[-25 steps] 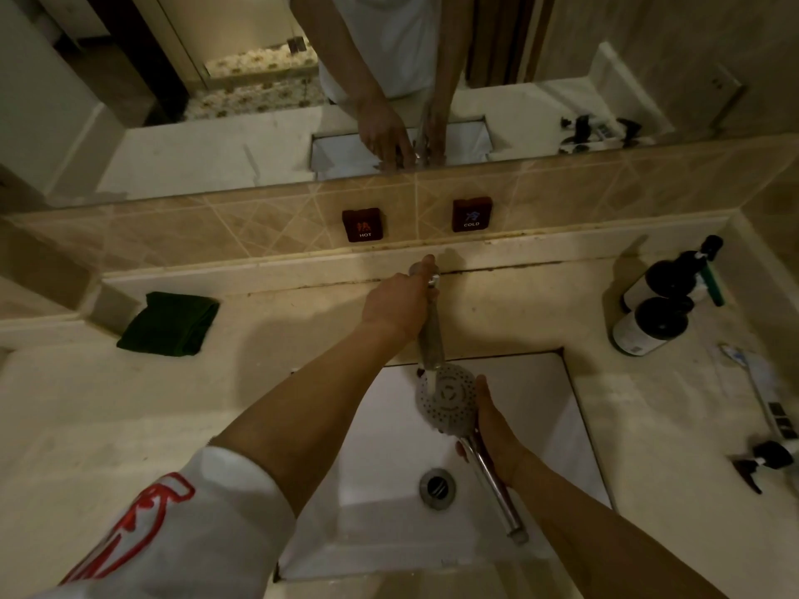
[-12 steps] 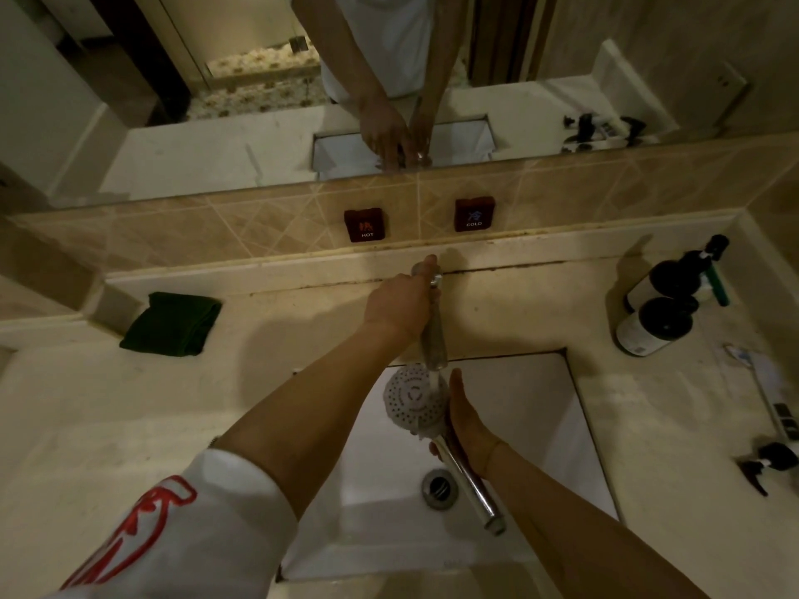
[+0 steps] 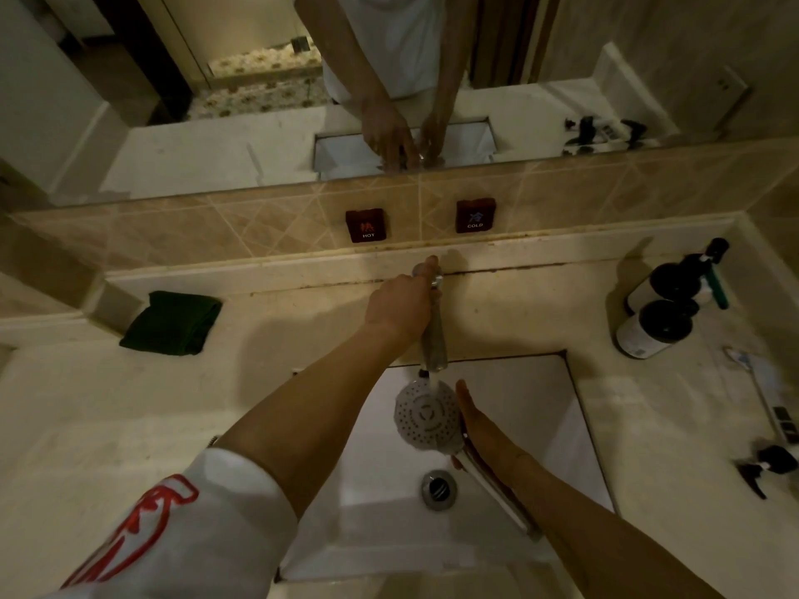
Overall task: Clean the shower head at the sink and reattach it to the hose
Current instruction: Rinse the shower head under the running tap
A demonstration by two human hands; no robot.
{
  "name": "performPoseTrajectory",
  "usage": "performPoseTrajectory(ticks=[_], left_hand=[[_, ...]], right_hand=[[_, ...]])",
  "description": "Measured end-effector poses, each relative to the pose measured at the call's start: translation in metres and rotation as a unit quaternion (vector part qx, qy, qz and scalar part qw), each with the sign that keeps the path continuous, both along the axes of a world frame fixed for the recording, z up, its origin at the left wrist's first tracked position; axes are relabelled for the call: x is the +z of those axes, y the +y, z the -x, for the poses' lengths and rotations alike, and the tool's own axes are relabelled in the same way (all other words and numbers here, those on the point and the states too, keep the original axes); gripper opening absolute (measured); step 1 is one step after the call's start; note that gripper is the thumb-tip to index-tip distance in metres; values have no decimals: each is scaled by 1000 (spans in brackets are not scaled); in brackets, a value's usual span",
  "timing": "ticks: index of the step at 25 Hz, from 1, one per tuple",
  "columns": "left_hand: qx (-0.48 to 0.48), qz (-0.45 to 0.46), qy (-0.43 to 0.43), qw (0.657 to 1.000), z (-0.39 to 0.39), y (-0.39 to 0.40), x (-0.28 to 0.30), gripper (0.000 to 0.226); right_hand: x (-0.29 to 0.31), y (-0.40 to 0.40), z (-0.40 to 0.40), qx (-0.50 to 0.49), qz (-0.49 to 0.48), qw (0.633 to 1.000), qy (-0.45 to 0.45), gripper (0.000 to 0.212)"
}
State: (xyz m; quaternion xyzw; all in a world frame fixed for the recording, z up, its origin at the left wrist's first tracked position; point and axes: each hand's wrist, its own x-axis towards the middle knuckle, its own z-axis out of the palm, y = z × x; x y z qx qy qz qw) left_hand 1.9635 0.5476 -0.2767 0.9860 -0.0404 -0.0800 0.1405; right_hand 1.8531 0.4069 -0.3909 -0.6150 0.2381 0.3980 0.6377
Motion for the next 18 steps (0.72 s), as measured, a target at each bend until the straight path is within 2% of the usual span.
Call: performPoseTrajectory(ticks=[3,8,13,18], left_hand=[[-5,-6,-5,1000,0,1,0,51],[-1,-4,-2,1000,-1,1,-2,49],[-2,0,-5,1000,-1,1,-3,49],[1,2,2,1000,-2,1,-4,50]], right_hand=[[-5,-11,4,-21,-30,999,13,79],[-18,-20,5,-54,-70,996,-1,98],[-8,-11,1,-45,-41,998,-3,75],[-5,9,-4,-80,-63,995,-11,87]])
